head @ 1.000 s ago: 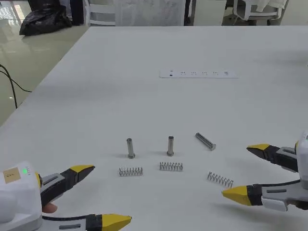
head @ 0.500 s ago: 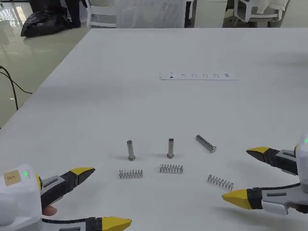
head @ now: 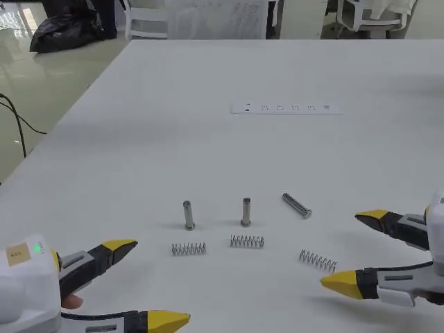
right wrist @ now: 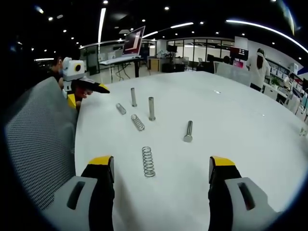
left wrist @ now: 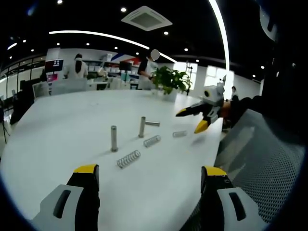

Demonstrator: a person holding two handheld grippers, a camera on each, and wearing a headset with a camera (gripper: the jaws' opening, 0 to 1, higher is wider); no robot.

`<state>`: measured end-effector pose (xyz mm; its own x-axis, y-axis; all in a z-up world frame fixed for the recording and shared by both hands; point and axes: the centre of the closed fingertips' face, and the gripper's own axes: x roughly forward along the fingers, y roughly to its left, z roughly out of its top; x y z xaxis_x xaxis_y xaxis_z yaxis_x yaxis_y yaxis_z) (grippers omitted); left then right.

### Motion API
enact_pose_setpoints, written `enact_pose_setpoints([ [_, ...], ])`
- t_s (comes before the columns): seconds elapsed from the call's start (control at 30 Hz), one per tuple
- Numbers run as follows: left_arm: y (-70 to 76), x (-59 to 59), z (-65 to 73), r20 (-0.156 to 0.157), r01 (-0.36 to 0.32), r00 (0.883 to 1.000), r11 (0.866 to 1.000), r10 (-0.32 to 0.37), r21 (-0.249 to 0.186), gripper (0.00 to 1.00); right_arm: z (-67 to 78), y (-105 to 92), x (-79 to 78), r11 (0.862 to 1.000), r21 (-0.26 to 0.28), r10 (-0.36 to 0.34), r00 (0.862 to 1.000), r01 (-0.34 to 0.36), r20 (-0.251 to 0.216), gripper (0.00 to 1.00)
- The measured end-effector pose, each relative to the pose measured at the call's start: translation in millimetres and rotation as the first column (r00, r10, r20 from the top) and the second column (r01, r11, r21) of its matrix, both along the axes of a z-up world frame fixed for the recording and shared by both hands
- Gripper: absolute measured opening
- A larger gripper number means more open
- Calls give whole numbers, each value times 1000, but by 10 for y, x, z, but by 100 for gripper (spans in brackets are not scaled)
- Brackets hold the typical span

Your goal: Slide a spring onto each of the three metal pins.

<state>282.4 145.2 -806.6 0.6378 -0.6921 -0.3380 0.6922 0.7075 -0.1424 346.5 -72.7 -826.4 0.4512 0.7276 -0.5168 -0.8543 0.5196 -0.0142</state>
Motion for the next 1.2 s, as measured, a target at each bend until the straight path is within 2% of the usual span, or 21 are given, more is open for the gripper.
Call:
enact_pose_setpoints([
  [0.63,-6,-1,11,3,5,1000,1000,-5,-6,83,-3,-35,32,1000,-7,-7,1000,7,-1,80],
  [1.2,30,15,3,8,11,1000,1000,-11,-5,84,52,-47,75,1000,-20,-8,1000,8,4,80],
])
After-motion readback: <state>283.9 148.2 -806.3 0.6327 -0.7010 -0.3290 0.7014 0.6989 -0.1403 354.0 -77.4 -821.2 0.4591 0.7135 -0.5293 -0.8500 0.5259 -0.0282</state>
